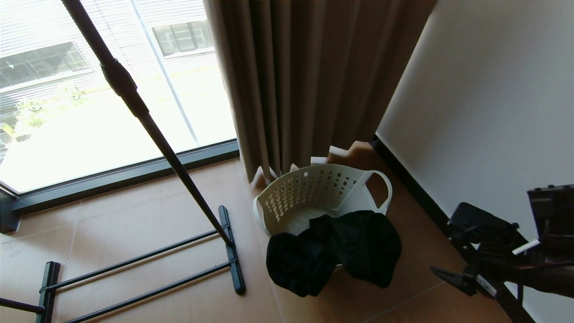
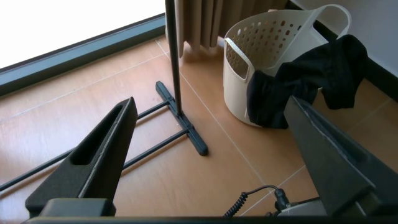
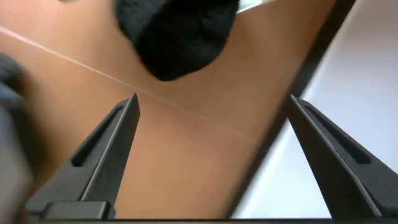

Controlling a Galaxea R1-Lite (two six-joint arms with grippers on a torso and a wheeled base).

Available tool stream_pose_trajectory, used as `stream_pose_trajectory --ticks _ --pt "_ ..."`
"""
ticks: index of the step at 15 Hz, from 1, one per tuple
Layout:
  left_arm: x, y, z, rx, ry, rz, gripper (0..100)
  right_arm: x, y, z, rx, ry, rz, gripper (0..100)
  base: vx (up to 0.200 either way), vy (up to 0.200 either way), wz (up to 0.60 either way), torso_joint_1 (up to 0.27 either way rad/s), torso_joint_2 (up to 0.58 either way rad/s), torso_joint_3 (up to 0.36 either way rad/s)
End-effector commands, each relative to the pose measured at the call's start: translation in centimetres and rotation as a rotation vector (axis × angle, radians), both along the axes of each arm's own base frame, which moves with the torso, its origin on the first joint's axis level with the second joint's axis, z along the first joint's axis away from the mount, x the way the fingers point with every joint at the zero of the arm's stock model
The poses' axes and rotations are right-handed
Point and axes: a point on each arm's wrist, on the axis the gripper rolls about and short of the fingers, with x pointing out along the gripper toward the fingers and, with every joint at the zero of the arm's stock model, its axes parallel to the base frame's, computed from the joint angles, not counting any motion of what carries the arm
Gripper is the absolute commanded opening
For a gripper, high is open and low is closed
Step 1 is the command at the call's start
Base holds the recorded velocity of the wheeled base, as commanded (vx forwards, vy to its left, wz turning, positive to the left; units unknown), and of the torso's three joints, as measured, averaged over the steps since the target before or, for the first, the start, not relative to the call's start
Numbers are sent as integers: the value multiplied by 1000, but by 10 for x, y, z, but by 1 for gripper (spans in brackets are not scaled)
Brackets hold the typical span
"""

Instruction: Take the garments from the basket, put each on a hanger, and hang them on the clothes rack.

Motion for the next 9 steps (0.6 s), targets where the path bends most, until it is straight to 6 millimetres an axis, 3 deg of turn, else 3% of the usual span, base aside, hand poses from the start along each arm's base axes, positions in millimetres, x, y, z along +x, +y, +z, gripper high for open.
stream_pose_trajectory --ticks 1,5,9 --pt "0 0 0 0 1 0 100 55 14 -22 -176 58 100 100 0 0 0 0 0 0" --pt "0 0 0 0 1 0 100 92 23 -38 -354 44 211 100 0 0 0 0 0 0" --pt "0 0 0 0 1 0 100 133 43 -76 -427 -21 221 100 0 0 0 0 0 0"
